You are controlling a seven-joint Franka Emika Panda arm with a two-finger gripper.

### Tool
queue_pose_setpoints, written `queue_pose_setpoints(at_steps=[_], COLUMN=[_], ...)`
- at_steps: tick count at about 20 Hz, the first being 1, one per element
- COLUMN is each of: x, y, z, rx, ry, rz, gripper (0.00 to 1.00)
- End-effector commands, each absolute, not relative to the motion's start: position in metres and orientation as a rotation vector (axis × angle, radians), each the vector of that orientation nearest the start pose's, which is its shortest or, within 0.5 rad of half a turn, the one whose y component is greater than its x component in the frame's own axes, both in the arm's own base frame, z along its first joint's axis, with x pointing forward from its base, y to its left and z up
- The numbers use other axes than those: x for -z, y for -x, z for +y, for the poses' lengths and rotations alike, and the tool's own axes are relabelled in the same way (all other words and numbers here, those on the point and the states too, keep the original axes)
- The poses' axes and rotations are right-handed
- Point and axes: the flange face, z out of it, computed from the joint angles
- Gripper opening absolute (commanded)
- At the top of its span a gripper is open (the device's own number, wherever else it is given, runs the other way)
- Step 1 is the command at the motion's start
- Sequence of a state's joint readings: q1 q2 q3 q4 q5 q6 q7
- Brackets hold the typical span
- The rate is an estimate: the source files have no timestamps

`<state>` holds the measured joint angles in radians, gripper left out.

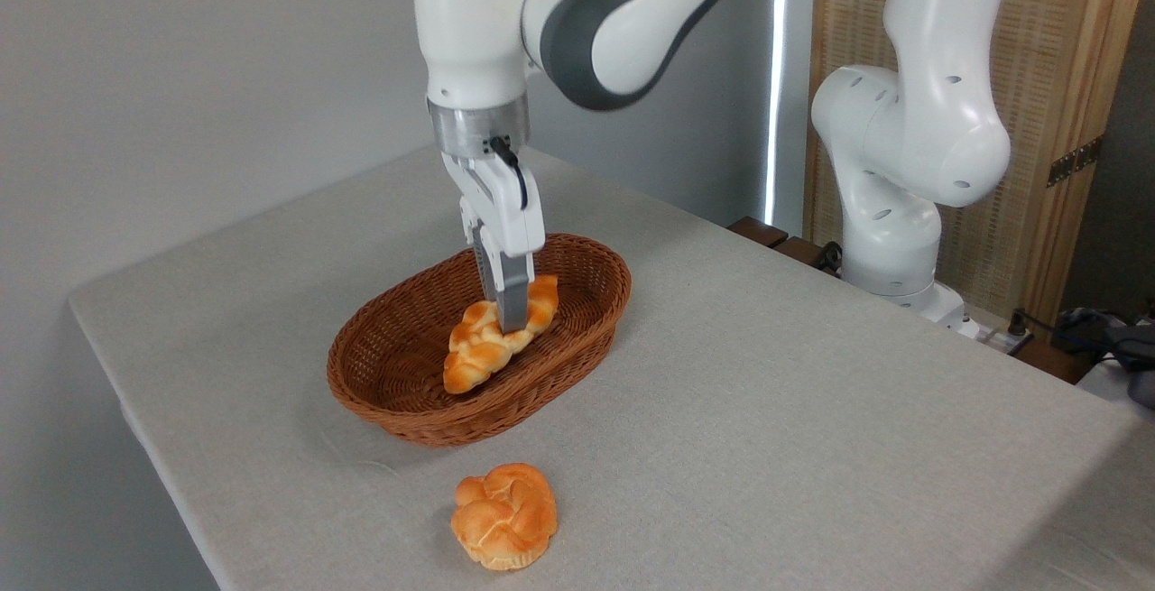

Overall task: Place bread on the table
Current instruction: 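Lift the braided roll up out of the basket over its rim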

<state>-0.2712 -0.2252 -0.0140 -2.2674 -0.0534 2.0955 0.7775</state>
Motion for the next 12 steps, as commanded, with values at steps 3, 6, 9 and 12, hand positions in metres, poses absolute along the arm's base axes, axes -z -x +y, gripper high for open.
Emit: queue_pose_setpoints(at_steps=[3, 6, 9, 12], x=[-0.516, -0.535, -0.542, -0.549], y=[-0.478, -0.481, -0.477, -0.470], z=[-0.098, -0.080, -0.066, -0.029], rx=[-0.030, -0.033, -0.097, -0.147], ry=[2.786, 2.788, 2.737, 2.618], rz=[1.617, 1.635, 1.740, 1.868], gripper=[0.35, 0.35, 0.35, 0.37])
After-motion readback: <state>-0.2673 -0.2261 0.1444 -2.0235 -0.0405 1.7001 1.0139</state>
